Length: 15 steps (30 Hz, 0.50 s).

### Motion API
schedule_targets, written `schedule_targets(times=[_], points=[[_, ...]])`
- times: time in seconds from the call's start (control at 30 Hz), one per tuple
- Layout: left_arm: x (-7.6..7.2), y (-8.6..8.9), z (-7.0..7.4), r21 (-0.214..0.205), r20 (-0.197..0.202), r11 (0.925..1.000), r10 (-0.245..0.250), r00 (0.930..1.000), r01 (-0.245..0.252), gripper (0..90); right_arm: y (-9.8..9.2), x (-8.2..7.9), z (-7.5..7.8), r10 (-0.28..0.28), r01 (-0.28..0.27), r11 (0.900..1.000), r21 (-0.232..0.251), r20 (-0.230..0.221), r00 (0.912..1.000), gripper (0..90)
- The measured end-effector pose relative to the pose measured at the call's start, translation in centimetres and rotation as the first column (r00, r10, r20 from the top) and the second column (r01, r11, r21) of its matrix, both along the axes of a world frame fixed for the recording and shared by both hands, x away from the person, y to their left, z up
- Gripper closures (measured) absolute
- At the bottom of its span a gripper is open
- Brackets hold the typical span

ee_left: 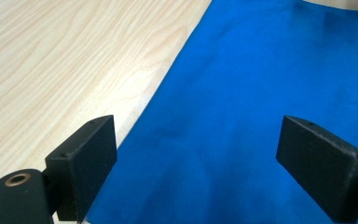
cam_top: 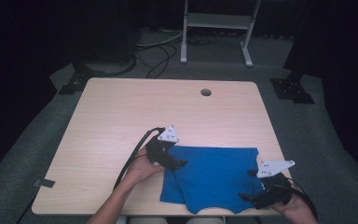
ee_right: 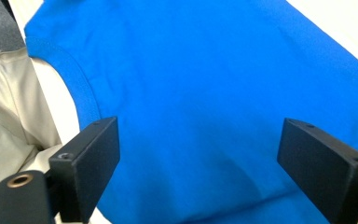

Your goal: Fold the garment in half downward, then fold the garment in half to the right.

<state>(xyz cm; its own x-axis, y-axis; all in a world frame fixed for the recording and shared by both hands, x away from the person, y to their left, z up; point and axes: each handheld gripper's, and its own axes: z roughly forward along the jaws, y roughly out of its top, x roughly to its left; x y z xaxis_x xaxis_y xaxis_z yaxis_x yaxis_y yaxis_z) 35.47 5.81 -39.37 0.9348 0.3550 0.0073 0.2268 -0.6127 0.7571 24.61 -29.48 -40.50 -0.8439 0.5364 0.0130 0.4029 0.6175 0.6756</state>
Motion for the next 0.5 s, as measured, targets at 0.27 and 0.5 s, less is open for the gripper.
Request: schedule_targets(times=[0.27, 0.5], points=[[1.5, 0.4, 1.0, 0.016, -0.004, 0.9995, -0.027, 0.9996, 0.027, 11.0, 1.7, -0.5, 0.9, 0.038, -0.038, 0.9993, -0.001, 0.022, 0.9990, 13.1], [2.1, 0.3, 1.0, 0.036, -0.017, 0.9974, -0.062, 0.9979, 0.063, 11.0, 3.0, -0.5, 0.7, 0.060, -0.061, 0.9982, 0.002, 0.013, 0.9981, 13.1]])
